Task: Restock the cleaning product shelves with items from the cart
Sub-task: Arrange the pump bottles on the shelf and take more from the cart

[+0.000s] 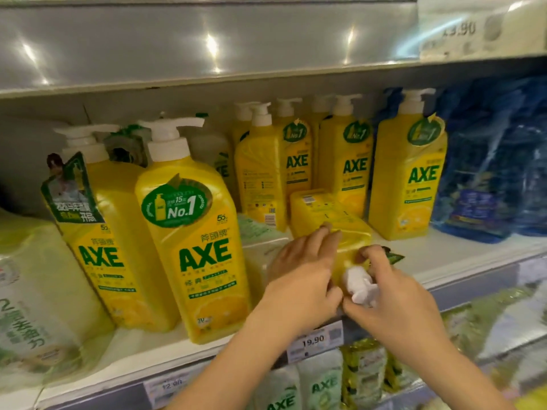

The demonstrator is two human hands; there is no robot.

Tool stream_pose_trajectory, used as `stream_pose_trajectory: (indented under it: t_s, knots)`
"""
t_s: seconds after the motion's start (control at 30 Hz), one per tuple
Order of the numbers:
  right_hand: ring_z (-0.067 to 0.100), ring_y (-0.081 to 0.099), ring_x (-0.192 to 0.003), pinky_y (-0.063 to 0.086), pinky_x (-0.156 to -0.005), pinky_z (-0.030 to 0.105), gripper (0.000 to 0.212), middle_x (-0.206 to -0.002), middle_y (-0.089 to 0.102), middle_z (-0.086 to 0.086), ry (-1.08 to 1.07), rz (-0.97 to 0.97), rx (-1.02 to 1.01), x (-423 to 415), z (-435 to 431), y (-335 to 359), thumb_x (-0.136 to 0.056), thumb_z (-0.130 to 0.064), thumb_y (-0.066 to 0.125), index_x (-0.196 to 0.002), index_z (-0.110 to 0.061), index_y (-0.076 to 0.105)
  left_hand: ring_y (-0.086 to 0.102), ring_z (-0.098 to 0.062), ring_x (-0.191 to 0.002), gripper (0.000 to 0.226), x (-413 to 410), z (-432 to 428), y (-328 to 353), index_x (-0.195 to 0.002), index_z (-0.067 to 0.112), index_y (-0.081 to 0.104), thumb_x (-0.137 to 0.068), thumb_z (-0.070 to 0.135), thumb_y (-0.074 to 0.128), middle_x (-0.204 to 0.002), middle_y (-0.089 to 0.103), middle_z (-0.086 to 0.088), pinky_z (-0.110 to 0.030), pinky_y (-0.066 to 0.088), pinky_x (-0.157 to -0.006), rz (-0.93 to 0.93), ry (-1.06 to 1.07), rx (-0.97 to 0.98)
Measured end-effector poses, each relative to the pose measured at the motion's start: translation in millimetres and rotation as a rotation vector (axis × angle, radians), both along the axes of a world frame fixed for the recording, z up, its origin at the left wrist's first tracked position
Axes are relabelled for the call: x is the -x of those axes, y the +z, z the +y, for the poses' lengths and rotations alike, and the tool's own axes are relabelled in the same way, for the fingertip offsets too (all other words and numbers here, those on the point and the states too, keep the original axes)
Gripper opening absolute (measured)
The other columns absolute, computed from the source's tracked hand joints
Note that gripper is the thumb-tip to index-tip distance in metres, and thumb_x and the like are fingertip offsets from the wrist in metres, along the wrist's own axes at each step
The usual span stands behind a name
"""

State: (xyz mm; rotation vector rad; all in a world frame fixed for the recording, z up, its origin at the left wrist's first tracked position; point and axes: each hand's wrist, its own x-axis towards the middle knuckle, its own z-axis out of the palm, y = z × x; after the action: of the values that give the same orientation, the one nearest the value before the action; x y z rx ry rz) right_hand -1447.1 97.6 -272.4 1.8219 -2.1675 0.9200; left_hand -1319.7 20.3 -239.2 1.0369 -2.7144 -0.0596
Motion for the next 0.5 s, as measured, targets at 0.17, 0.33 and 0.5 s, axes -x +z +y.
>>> stream_pose_trajectory:
  t_s: [0.17, 0.33, 0.5]
  knots:
    - [0.025, 0.052, -0.041, 0.012, -0.041, 0.012, 0.065, -0.053, 0.056, -0.006, 0.025, 0.041, 0.044, 6, 4, -3, -0.045, -0.024, 0.091, -0.09, -0.029, 0.044, 0.003, -0.01, -0.145, 0.083, 2, 3, -6, -0.152, 0.032, 0.004, -0.087, 0.029, 0.055, -0.157, -0.007, 0.02, -0.035, 0.016, -0.117, 0.114, -0.022, -0.076]
    - [0.017, 0.039, -0.041, 0.017, -0.037, 0.015, 0.047, -0.052, 0.052, -0.01, 0.081, 0.1, 0.082, 18, 19, 27, -0.054, -0.046, 0.073, -0.088, -0.032, 0.043, 0.003, -0.008, -0.143, 0.096, 1, 8, -2, -0.15, 0.038, 0.008, -0.078, 0.041, 0.07, -0.154, 0.0, 0.023, -0.034, 0.017, -0.116, 0.23, -0.084, -0.077]
    - [0.015, 0.049, -0.046, 0.043, -0.042, 0.036, 0.035, -0.053, 0.057, -0.003, 0.246, -0.006, 0.047, 26, 39, 87, -0.055, -0.056, 0.056, -0.085, -0.04, 0.046, 0.007, -0.014, -0.145, 0.12, 8, 14, 8, -0.142, 0.048, -0.005, -0.064, 0.039, 0.085, -0.146, 0.005, 0.028, -0.039, 0.022, -0.118, 0.442, -0.194, -0.046]
